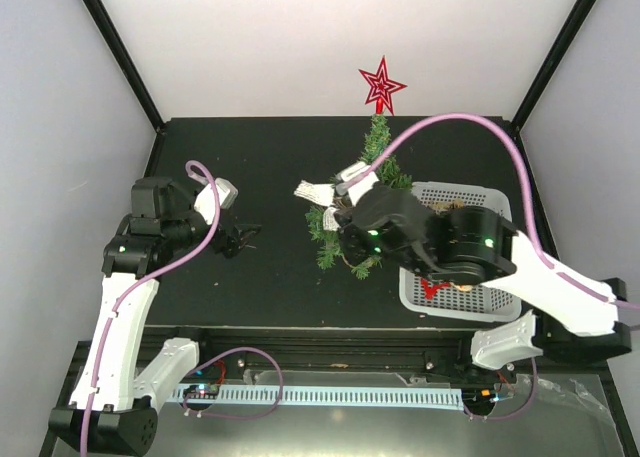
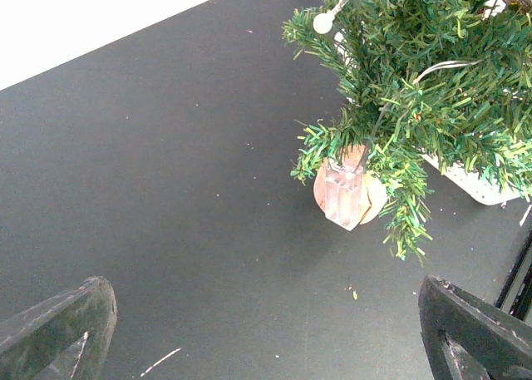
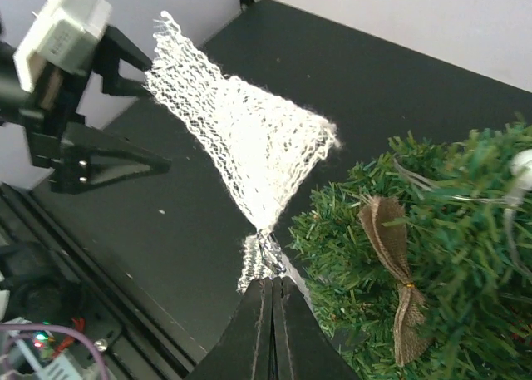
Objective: Decorate the small christmas tree
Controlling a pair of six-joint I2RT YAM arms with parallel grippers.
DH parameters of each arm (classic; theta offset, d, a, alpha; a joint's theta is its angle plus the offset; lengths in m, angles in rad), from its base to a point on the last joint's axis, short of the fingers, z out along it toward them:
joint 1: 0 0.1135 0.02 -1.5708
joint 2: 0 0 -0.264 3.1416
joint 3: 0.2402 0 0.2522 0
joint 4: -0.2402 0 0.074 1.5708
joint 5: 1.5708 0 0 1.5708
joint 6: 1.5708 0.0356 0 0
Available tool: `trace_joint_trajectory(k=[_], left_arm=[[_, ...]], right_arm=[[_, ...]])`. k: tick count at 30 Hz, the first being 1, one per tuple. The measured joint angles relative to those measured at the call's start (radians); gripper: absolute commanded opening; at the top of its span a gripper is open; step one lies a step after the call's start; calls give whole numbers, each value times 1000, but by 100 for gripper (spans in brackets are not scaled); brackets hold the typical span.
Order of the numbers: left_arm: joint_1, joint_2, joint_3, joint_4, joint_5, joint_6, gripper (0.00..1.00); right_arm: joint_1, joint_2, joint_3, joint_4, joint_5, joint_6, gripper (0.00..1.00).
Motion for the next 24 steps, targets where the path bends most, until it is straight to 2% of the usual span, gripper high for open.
trace_joint_trajectory(k=[6, 12, 18, 21, 24], left_arm=[[0, 5, 7, -16, 16, 35, 99], [-1, 55, 93, -47, 84, 126, 97], [-4, 83, 149, -64, 240, 267, 97], [-5, 134, 225, -101, 326, 336, 90], [-5, 195, 312, -174, 414, 437, 90]], right_arm=[[29, 167, 83, -104, 45, 16, 1], [29, 223, 83, -148, 46, 16, 1], [29, 200, 65, -145, 21, 15, 1], [29, 190, 53, -141, -6, 11, 1], [29, 188, 42, -135, -37, 4, 1]])
